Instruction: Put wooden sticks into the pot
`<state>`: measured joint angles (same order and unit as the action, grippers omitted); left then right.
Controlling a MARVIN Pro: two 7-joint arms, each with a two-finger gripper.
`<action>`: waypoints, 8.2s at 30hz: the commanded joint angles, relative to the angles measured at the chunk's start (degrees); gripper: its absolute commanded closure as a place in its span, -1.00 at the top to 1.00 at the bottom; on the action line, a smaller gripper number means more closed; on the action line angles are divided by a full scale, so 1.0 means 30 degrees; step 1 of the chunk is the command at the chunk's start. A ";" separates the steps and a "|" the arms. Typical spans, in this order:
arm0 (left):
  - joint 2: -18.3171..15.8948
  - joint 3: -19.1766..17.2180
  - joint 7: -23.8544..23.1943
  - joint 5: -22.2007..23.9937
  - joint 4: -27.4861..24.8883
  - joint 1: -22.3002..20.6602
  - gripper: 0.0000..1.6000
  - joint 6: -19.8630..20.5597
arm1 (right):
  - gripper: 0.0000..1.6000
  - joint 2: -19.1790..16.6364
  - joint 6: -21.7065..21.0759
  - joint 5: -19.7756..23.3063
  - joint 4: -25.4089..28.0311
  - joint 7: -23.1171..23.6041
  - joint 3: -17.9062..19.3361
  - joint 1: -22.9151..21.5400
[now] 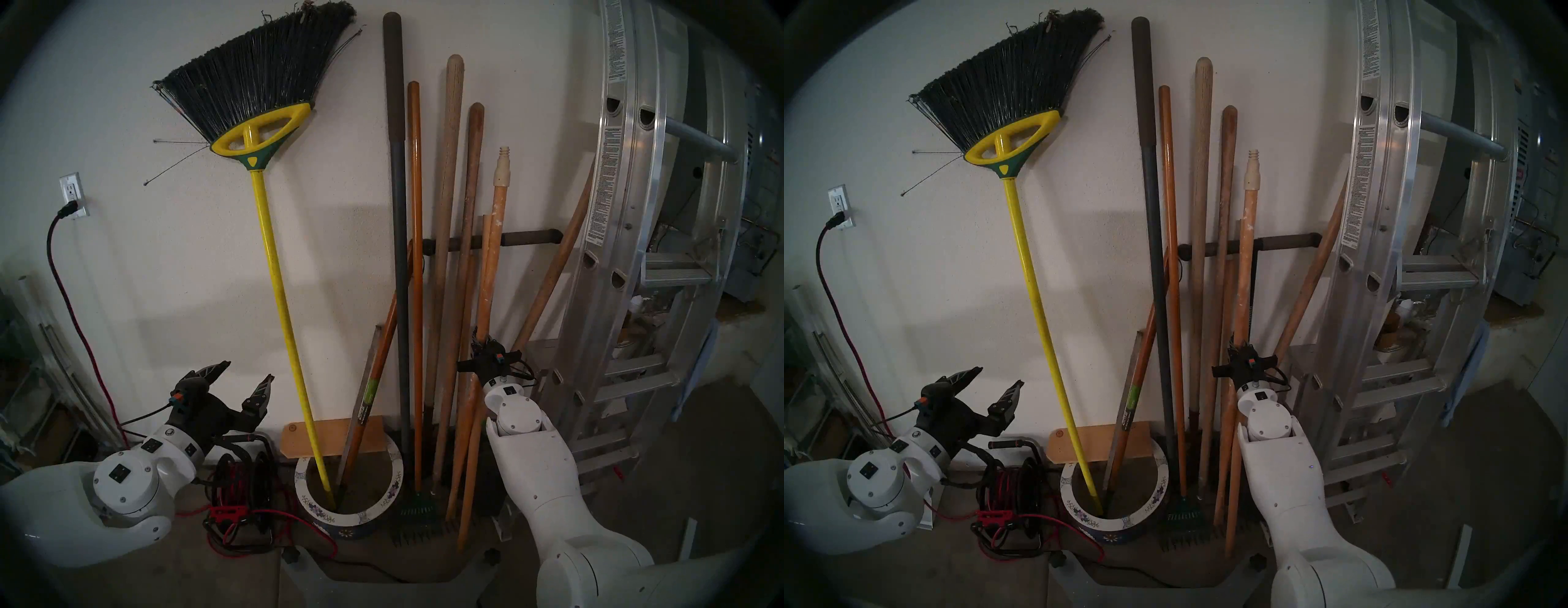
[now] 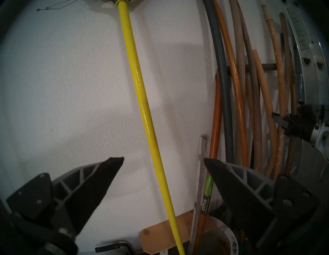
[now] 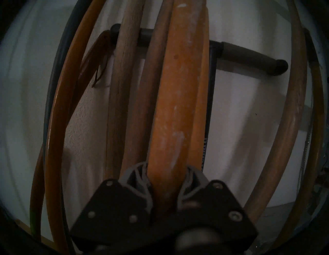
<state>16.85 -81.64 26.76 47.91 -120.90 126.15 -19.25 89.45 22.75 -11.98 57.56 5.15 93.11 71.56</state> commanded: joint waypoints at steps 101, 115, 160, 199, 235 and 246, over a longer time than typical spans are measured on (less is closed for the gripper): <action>-0.0680 0.0065 0.0049 0.0601 -0.0110 0.0103 1.00 -0.0410 | -1.00 -0.3793 -0.4170 0.0050 2.7113 -0.0836 -1.0309 1.0783; -0.0709 0.0093 0.0112 0.0429 -0.0128 0.0128 1.00 -0.0456 | -1.00 -0.4624 -1.0314 0.0437 2.7022 -0.2653 -1.2735 0.7604; -0.0558 0.0215 0.0316 0.0121 -0.0158 0.0023 1.00 -0.0388 | -1.00 -0.0365 -1.8010 0.0774 2.3640 -0.8876 -1.5566 0.0599; -0.0470 0.0253 0.0303 0.0081 -0.0146 -0.0057 1.00 -0.0303 | -1.00 -0.1824 -0.7592 0.3170 1.6549 -1.0533 -1.5327 0.1182; -0.0428 0.0257 0.0296 0.0057 -0.0141 -0.0079 1.00 -0.0270 | -1.00 -0.1476 -0.1435 0.5284 0.5637 -0.8485 -1.6361 0.0489; -0.0410 0.0262 0.0296 0.0042 -0.0137 -0.0091 1.00 -0.0256 | -1.00 -0.0132 -0.1246 0.5870 0.1322 -0.6336 -1.6014 -0.1562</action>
<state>15.64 -80.88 27.75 47.99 -121.05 125.80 -19.94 85.38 18.19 5.26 67.21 -17.33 44.18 72.56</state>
